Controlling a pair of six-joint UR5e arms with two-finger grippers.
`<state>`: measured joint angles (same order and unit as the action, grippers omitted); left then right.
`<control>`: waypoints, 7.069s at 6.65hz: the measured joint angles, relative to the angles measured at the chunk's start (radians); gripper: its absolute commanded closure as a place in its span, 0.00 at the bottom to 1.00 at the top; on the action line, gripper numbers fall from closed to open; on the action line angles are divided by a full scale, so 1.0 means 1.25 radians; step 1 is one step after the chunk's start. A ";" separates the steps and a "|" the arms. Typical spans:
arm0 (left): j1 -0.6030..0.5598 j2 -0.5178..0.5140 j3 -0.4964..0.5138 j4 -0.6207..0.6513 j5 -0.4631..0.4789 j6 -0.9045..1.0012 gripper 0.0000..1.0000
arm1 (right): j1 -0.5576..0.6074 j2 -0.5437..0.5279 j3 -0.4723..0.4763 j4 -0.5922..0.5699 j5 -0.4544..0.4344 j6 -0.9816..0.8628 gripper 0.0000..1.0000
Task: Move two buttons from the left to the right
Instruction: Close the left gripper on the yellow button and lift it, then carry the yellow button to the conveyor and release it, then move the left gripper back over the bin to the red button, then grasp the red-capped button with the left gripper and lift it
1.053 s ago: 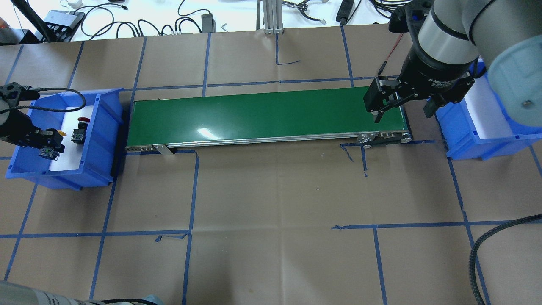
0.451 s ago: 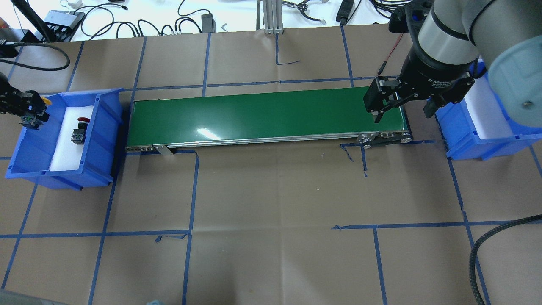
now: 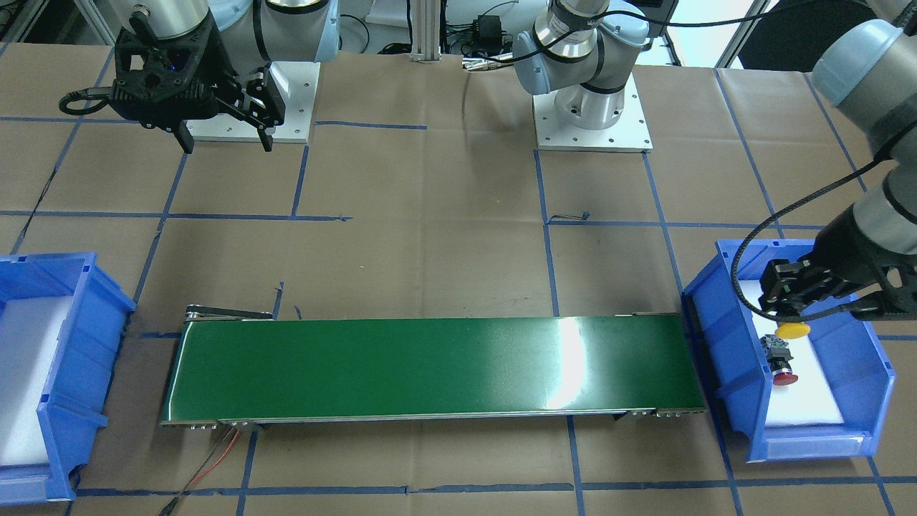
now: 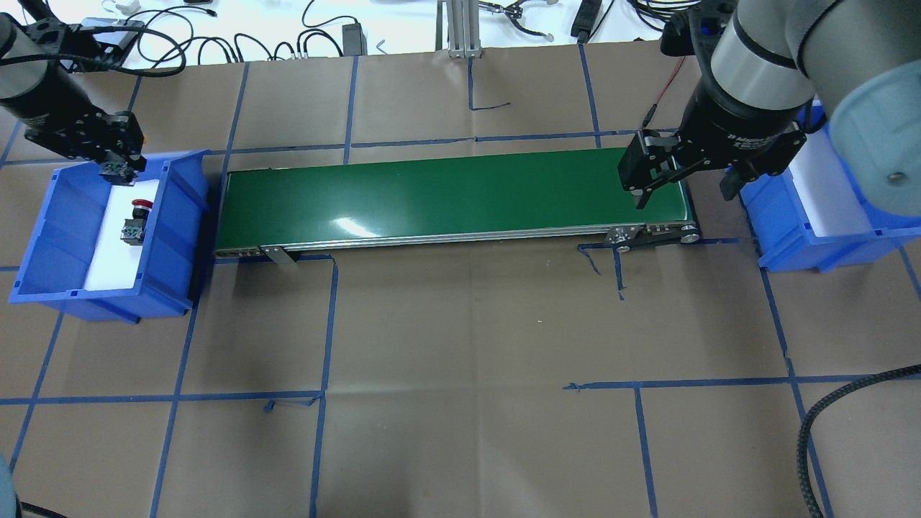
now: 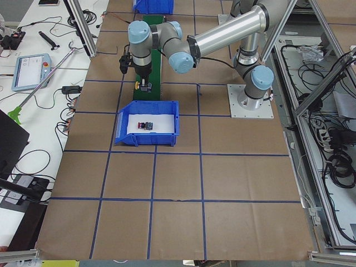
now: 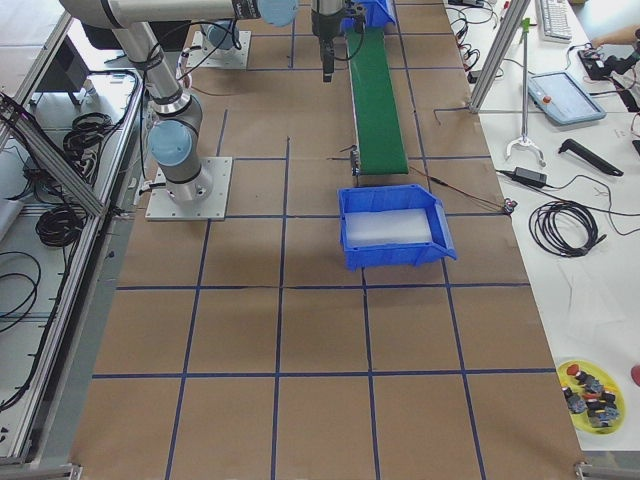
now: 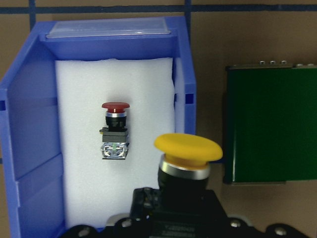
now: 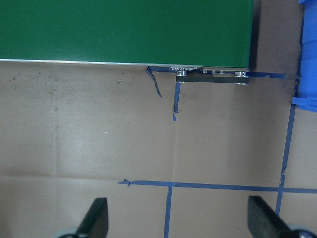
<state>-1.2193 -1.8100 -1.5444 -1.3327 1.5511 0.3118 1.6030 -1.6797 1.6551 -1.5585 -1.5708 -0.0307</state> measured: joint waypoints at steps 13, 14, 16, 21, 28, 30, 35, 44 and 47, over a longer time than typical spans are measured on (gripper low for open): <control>-0.205 -0.105 -0.171 0.278 -0.004 -0.254 0.00 | 0.000 0.000 0.000 0.000 0.000 0.000 0.00; -0.205 -0.103 -0.170 0.278 -0.004 -0.254 0.00 | 0.000 0.000 0.000 0.000 0.000 0.000 0.00; -0.204 -0.085 -0.147 0.273 -0.005 -0.252 0.00 | 0.000 0.000 0.000 0.000 0.000 0.000 0.00; -0.198 0.016 -0.043 0.068 0.001 -0.242 0.00 | 0.000 0.000 0.000 0.000 0.000 0.000 0.00; 0.051 0.030 -0.015 -0.006 0.020 0.049 0.00 | 0.000 0.000 0.000 0.000 0.000 0.000 0.00; 0.125 -0.003 -0.011 0.013 0.017 0.142 0.00 | 0.000 0.000 0.000 0.000 0.000 0.000 0.00; 0.165 -0.120 -0.041 0.146 0.010 0.225 0.00 | 0.000 0.000 0.000 0.000 0.000 0.000 0.00; 0.165 -0.219 -0.127 0.365 0.008 0.228 0.91 | 0.000 0.000 0.000 0.000 0.000 0.000 0.00; 0.160 -0.202 -0.110 0.348 0.009 0.227 1.00 | 0.000 0.000 0.000 0.000 0.000 0.000 0.00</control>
<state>-1.0194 -2.0630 -1.6820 -0.8974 1.5629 0.5955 1.6030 -1.6797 1.6556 -1.5585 -1.5708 -0.0307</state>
